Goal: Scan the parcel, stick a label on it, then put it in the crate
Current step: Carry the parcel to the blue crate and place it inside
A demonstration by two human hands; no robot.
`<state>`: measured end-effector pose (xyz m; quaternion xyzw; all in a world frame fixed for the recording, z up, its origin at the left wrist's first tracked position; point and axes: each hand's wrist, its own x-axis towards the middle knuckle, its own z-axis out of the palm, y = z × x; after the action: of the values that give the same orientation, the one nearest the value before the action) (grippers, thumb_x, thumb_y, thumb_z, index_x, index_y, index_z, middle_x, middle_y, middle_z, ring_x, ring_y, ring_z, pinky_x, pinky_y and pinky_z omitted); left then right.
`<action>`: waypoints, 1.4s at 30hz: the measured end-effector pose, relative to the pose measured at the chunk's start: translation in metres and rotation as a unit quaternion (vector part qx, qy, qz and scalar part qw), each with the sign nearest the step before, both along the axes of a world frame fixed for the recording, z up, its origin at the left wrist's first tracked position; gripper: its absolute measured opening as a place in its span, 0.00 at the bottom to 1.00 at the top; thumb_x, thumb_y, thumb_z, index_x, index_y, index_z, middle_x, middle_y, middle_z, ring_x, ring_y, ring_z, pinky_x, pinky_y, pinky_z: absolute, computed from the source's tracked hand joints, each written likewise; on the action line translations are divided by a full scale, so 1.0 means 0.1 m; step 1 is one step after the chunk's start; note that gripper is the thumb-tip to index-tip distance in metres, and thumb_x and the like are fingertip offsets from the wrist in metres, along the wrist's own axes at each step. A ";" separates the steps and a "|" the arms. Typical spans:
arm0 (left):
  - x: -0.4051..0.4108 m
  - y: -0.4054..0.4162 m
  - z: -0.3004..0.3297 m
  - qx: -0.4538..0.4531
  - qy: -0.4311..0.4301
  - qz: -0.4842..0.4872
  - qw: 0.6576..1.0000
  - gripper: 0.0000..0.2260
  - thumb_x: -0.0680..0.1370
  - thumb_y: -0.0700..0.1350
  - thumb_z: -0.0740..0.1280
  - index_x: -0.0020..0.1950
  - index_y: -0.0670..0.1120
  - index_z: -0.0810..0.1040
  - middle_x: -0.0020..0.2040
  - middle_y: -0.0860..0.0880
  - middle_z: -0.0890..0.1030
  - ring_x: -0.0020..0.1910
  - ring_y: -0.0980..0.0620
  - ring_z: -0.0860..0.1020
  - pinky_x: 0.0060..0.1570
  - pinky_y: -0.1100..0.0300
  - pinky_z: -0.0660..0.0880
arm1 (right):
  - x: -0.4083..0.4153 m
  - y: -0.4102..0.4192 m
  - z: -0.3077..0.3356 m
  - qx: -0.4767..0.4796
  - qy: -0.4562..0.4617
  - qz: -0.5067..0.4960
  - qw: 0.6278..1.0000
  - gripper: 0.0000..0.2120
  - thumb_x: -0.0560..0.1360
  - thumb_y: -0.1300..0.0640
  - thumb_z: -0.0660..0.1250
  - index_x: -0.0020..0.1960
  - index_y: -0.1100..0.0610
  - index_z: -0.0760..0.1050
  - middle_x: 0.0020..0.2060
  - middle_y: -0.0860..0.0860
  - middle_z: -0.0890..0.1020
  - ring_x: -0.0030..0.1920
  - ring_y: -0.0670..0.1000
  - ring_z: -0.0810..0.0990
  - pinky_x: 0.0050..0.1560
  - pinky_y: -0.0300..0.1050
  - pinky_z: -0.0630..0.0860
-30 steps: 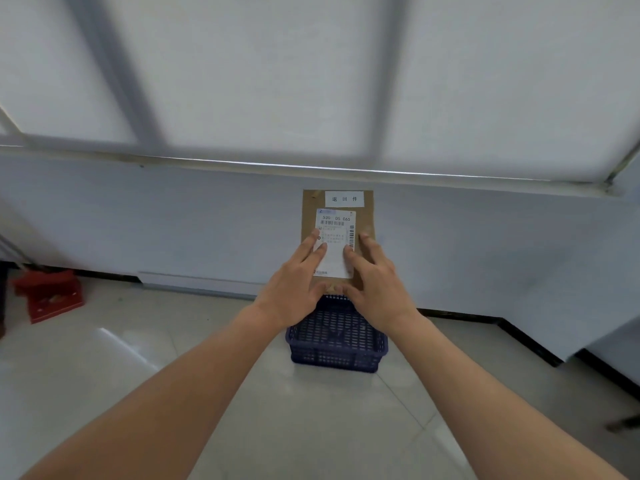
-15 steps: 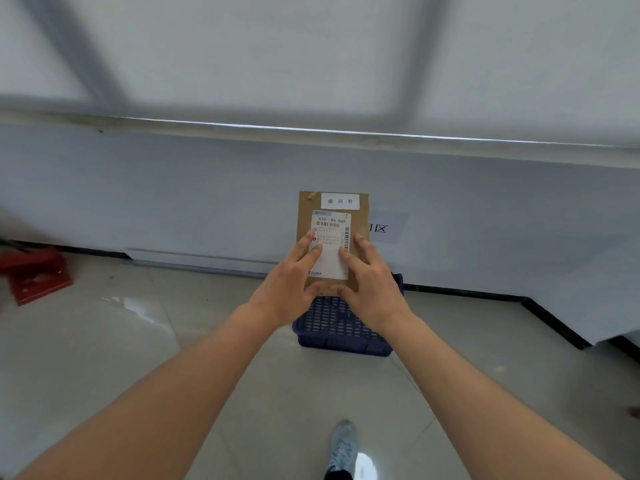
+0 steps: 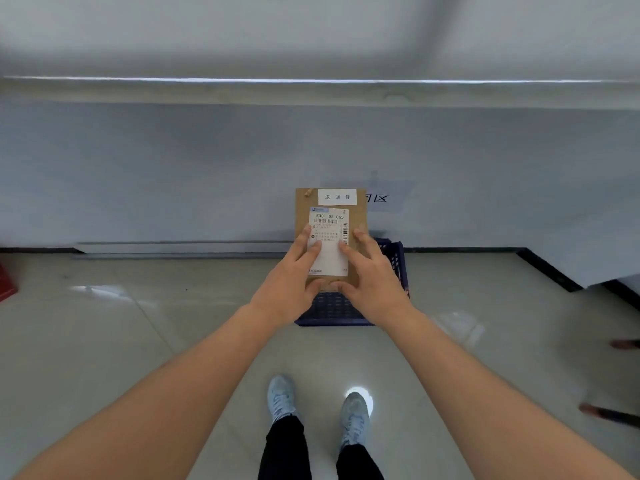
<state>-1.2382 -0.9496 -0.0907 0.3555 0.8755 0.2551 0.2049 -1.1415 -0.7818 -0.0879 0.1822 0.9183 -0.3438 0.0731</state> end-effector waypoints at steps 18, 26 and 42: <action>-0.74 0.21 -2.37 -0.049 -0.078 -0.040 0.995 0.35 0.79 0.43 0.71 0.82 0.43 0.57 0.84 0.49 0.46 0.82 0.47 0.54 0.74 0.50 0.65 | -0.63 0.06 -2.29 -0.014 -0.066 -0.016 0.998 0.36 0.75 0.58 0.78 0.79 0.56 0.68 0.82 0.52 0.60 0.74 0.62 0.70 0.75 0.60 0.69; -0.66 0.54 -3.85 -0.079 -0.102 -0.006 0.992 0.36 0.79 0.42 0.71 0.83 0.47 0.56 0.84 0.54 0.44 0.82 0.52 0.53 0.74 0.58 0.62 | -0.64 0.39 -3.74 -0.005 -0.092 0.006 0.996 0.38 0.76 0.59 0.77 0.81 0.55 0.64 0.84 0.53 0.56 0.77 0.61 0.67 0.75 0.59 0.70; -0.80 0.74 -6.18 -0.121 -0.137 -0.001 0.983 0.36 0.80 0.42 0.70 0.83 0.47 0.53 0.84 0.53 0.41 0.82 0.51 0.51 0.76 0.57 0.59 | -0.87 0.68 -6.11 -0.019 -0.156 0.064 0.986 0.33 0.81 0.64 0.69 0.82 0.54 0.63 0.85 0.56 0.46 0.83 0.60 0.55 0.79 0.55 0.63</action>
<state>-1.3186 -0.8756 -0.7092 0.2905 0.8631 0.1937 0.3648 -1.2286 -0.7134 -0.6987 0.1728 0.8989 -0.3229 0.2403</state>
